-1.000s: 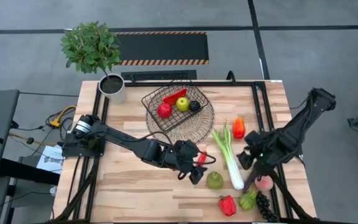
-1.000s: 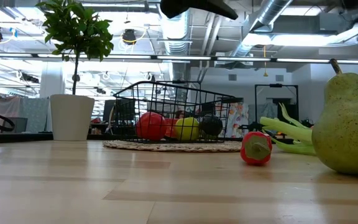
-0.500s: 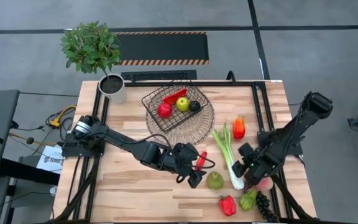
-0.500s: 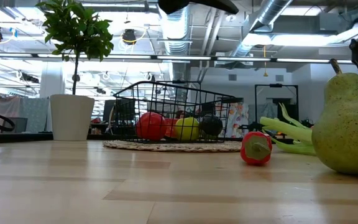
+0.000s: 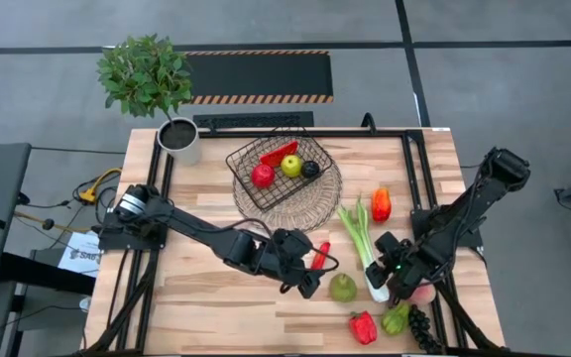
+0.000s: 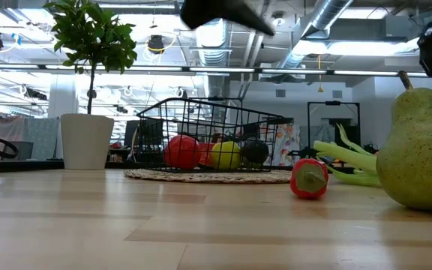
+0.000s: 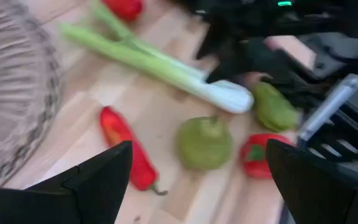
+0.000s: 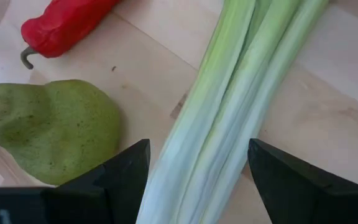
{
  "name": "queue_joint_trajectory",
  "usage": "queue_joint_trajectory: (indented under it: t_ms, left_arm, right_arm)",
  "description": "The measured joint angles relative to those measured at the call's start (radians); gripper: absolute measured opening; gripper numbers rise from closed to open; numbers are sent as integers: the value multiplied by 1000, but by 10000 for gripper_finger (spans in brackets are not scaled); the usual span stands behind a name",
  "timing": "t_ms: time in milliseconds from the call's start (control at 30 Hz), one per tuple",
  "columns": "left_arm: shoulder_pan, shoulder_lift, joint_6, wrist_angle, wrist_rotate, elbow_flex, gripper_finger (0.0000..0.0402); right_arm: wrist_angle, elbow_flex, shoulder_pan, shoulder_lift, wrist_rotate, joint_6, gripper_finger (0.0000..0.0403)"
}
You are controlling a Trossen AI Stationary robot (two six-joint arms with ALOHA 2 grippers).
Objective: Build produce basket
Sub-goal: Put the red chili pepper into the wire basket
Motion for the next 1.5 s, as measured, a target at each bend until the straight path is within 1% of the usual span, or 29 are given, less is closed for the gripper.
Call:
queue_joint_trajectory:
  t_ms: [100,200,333,400,467,567,633,667,800,833,900,967,1100,1167,1300,1367,1433,1500]
  left_arm:
    - [2,0,-69,14,-72,-62,350]
    - [3,0,-86,65,-143,-124,350]
    - [3,1,-90,184,-166,-222,350]
    - [3,1,-105,247,-179,-254,350]
    - [3,10,-113,273,-189,-274,350]
    - [3,55,-103,286,-202,-269,350]
    - [3,101,-87,360,-187,-243,350]
    - [3,122,-86,371,-178,-232,350]
    - [3,206,-81,339,-165,-173,350]
    - [3,210,-81,299,-179,-167,350]
    - [3,232,-97,283,-213,-140,350]
    - [5,234,-126,214,-257,-143,350]
    - [13,254,-122,261,-270,-139,350]
    - [13,283,-115,299,-254,-125,350]
    - [9,338,-111,275,-224,-89,350]
    - [8,359,-104,243,-224,-63,350]
    - [10,387,-101,222,-201,-32,350]
    - [11,409,-112,163,-188,4,350]
  right_arm:
    - [0,0,0,0,0,0,291]
    - [2,0,0,0,1,0,291]
    - [3,0,0,0,1,0,291]
    - [6,0,0,0,1,0,291]
    - [6,0,0,0,2,0,291]
    - [10,0,0,0,2,1,291]
    - [12,0,0,0,2,0,291]
    - [15,0,2,0,2,1,291]
    - [18,0,10,0,2,15,291]
    - [19,0,12,0,2,17,291]
    - [21,1,13,0,1,18,291]
    - [30,1,18,0,1,19,291]
    - [35,1,25,0,-1,34,291]
    - [36,1,30,0,-1,35,291]
    - [38,1,36,0,-7,42,291]
    - [42,1,39,0,-8,44,291]
    - [45,1,39,0,-14,45,291]
    - [43,1,39,0,-15,45,291]
